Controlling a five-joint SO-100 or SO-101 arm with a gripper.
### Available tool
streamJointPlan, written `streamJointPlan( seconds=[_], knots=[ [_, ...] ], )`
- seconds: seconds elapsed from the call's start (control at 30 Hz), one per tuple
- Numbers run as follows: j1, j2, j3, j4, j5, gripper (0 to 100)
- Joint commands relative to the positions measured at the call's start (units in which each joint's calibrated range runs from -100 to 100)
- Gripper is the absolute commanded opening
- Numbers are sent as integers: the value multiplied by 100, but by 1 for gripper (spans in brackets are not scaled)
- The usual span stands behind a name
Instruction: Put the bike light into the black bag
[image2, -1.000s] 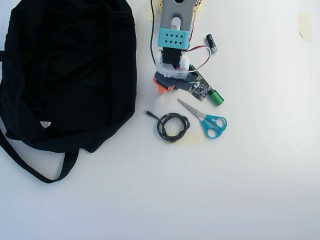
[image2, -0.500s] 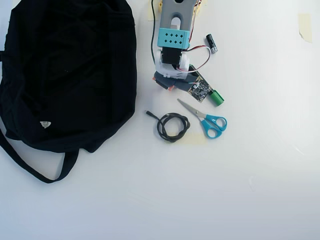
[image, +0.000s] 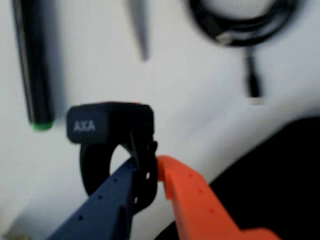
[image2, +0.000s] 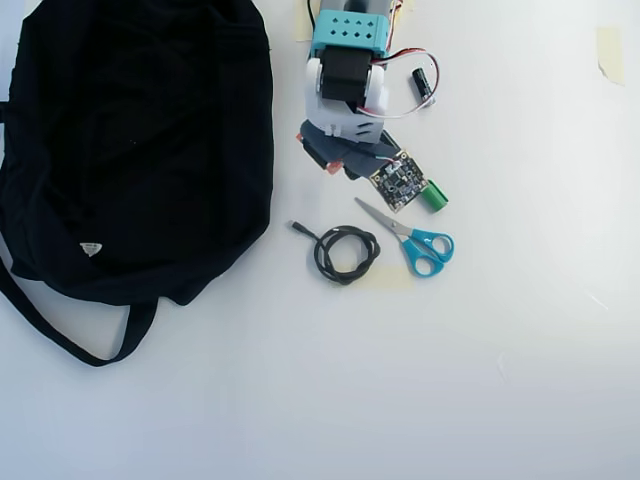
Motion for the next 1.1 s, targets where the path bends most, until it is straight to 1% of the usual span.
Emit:
streamJointPlan(
  seconds=[0.0, 0.13, 0.27, 0.3, 0.33, 0.4, 0.47, 0.57, 0.6, 0.63, 0.77, 0.87, 1.07],
  knots=[
    [16, -253, -852, 92, -406, 2],
    [-36, -585, -1257, 118, -1140, 2],
    [-51, -627, -1266, 75, -1381, 2],
    [-51, -627, -1266, 15, -1513, 2],
    [-81, -627, -1266, -54, -1743, 2],
    [-178, -677, -1284, -106, -2425, 2],
    [-215, -868, -1329, -381, -3023, 2],
    [-193, -1067, -1293, -657, -3788, 2],
    [-171, -1100, -1293, -657, -3951, 2],
    [-163, -1141, -1311, -657, -4009, 2],
    [-81, -1390, -1365, -726, -3715, 2],
    [331, -1540, -1329, -769, -3647, 2],
    [1280, -1573, -1293, -760, -3306, 2]
  ],
)
